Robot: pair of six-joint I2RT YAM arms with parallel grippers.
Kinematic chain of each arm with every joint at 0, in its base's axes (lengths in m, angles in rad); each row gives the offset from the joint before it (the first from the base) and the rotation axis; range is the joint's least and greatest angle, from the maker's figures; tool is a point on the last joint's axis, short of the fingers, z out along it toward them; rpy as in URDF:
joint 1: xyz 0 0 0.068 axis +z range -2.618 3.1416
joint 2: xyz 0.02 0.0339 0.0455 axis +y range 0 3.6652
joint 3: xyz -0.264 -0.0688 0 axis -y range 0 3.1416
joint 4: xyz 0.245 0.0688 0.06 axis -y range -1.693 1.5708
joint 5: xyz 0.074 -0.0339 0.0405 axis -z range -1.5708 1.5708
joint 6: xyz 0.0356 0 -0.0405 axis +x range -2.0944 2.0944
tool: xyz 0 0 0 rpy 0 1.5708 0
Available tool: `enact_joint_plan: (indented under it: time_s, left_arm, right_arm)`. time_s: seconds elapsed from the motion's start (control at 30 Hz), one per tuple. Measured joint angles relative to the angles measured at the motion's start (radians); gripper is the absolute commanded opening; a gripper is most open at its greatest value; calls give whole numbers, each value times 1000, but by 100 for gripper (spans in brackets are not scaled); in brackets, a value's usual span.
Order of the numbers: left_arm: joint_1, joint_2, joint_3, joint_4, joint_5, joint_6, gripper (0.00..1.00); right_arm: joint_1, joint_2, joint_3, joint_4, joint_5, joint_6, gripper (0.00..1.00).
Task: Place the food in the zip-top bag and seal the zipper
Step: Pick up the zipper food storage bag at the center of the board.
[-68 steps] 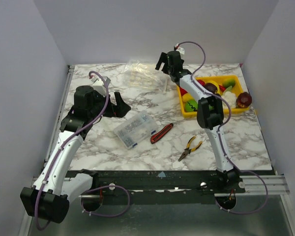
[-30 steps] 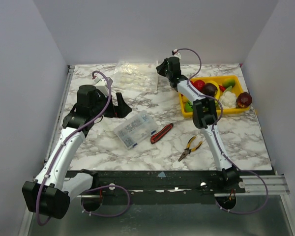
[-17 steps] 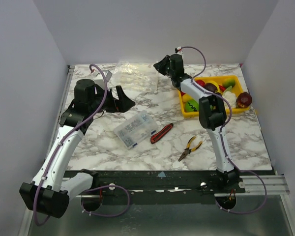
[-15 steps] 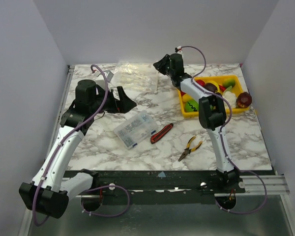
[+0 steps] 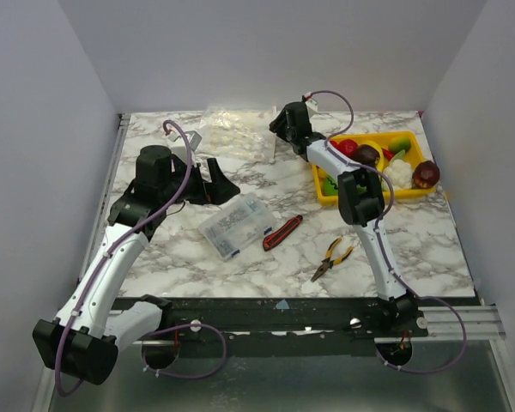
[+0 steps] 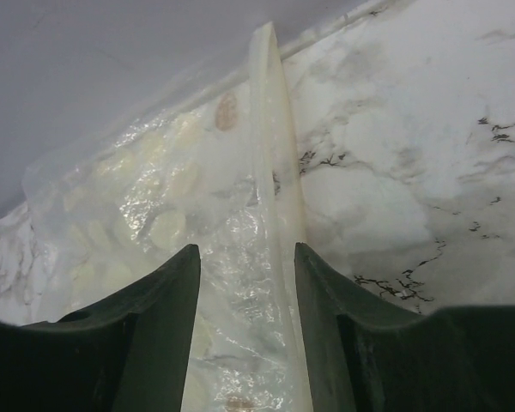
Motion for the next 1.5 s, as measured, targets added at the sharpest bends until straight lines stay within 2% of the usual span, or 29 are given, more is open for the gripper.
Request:
enact_joint_plan:
  time_s: [0.43,0.6,0.83,0.87,0.93,0.97,1.07,1.17,1.3,1.5]
  left_arm:
    - [0,-4,-31,-6,-3,37,95]
    - [0,-4,-31,-11,-3,48,95]
    - [0,-4,-31,-19,-3,62,95]
    - [0,-4,-31,-22,-3,63,95]
    - [0,-4,-31,-28,-3,63,95]
    - [0,-4,-31,-29,-3,63,95]
    - [0,-4,-31,-31,-3,63,95]
    - [0,-4,-31,-33,-3,63,95]
    - [0,-3,-30,-34,-3,63,94]
    - [0,31,11,-33,-3,41,93]
  right_arm:
    - [0,79,33,44,-37,23,50]
    - [0,92,34,105,-76,65,43]
    - [0,146,43,220,-131,158,43]
    - [0,159,45,236,-144,174,42]
    - [0,188,51,272,-172,211,31]
    - [0,208,64,301,-190,234,23]
    - [1,240,81,343,-228,272,11]
    - [1,243,78,368,-254,299,9]
    - [5,203,11,379,-279,299,1]
    - [15,-7,-163,291,-315,225,1]
